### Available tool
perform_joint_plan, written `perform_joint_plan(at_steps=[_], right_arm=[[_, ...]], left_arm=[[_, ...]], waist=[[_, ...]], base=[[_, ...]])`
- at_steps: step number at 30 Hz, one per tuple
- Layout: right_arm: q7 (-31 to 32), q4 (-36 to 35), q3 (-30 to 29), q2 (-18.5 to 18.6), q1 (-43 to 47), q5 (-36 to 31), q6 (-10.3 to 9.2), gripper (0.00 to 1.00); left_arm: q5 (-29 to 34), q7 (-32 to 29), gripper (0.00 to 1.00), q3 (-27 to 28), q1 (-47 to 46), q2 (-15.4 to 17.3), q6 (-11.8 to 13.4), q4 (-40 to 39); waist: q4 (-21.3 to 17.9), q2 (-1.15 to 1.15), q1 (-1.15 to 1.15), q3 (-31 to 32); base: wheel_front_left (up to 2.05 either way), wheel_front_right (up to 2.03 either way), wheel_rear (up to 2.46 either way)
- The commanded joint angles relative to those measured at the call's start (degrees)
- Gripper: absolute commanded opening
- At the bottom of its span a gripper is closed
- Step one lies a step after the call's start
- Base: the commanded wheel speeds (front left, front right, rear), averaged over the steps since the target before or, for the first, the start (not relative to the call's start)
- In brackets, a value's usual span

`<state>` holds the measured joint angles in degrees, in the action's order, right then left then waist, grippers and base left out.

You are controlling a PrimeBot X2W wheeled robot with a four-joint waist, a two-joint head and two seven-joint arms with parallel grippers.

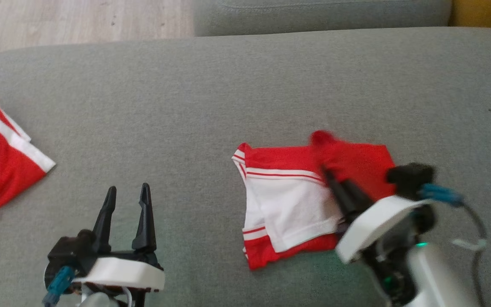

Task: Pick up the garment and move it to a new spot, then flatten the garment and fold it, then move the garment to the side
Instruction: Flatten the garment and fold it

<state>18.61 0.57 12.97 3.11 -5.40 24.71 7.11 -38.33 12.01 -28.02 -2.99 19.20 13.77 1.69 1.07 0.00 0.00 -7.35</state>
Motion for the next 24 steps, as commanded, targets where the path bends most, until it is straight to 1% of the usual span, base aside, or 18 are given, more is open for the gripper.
perform_joint_plan(at_steps=[1,5,10,11,12,13,14,17,20,22,24], right_arm=[[-1.13,-0.96,4.14,-0.21,-3.19,1.73,0.37,0.0],[-3.01,3.96,10.87,-0.22,-6.38,3.51,0.37,0.0],[-5.72,10.64,13.94,-0.23,-9.41,4.68,0.37,0.0],[-5.82,11.99,14.5,-0.23,-9.85,4.86,0.37,0.05],[-5.96,13.13,15.06,-0.23,-10.22,5.26,0.37,0.38],[-6.44,13.98,15.48,-0.23,-10.56,5.81,0.37,0.77],[-6.75,14.68,16.14,-0.23,-10.87,6.44,0.37,1.0],[-8.29,15.31,17.74,-0.23,-11.66,9.02,0.37,1.0],[-11.13,15.14,17.27,-0.23,-12.78,9.62,0.37,1.0],[-13.87,14.83,16.44,-0.23,-13.94,7.44,0.37,1.0],[-16.85,15.24,14.08,-0.23,-14.82,2.89,0.37,1.0]], left_arm=[[-0.32,0.41,1.0,2.19,-1.32,1.06,0.37,-1.74],[-0.25,0.31,1.0,1.86,-1.88,0.88,0.22,-1.72],[-0.23,0.35,1.0,1.13,-2.48,0.13,-0.12,-1.09],[-0.24,0.4,1.0,1.03,-2.45,0.05,-0.16,-0.93],[-0.23,0.45,1.0,0.93,-2.43,-0.02,-0.21,-0.76],[-0.23,0.49,1.0,0.85,-2.4,-0.09,-0.24,-0.59],[-0.23,0.53,1.0,0.76,-2.39,-0.15,-0.28,-0.43],[-0.26,0.62,1.0,0.56,-2.29,-0.27,-0.35,-0.03],[-0.19,0.65,1.0,0.15,-2.3,-0.39,-0.55,0.28],[-0.06,0.63,1.0,-0.3,-2.46,-0.55,-0.75,0.36],[0.15,0.64,1.0,-0.68,-2.75,-0.77,-0.84,0.44]], waist=[[0.82,0.0,0.0,-0.31],[2.44,0.0,0.0,-0.82],[4.54,0.0,0.0,-1.13],[4.74,0.0,0.0,-1.12],[4.93,0.0,0.0,-1.11],[5.06,0.0,0.0,-1.08],[5.17,0.0,0.0,-1.02],[5.14,0.0,0.0,-0.73],[4.61,0.0,0.0,-0.38],[4.21,0.0,0.0,-0.25],[3.8,0.0,0.0,-0.1]], base=[[0.0,0.0,0.0],[0.0,0.0,0.0],[0.0,0.0,0.0],[0.0,0.0,0.0],[0.0,0.0,0.0],[0.0,0.0,0.0],[0.0,0.0,0.0],[0.0,0.0,0.0],[0.0,0.0,0.0],[0.0,0.0,0.0],[0.0,0.0,0.0]])
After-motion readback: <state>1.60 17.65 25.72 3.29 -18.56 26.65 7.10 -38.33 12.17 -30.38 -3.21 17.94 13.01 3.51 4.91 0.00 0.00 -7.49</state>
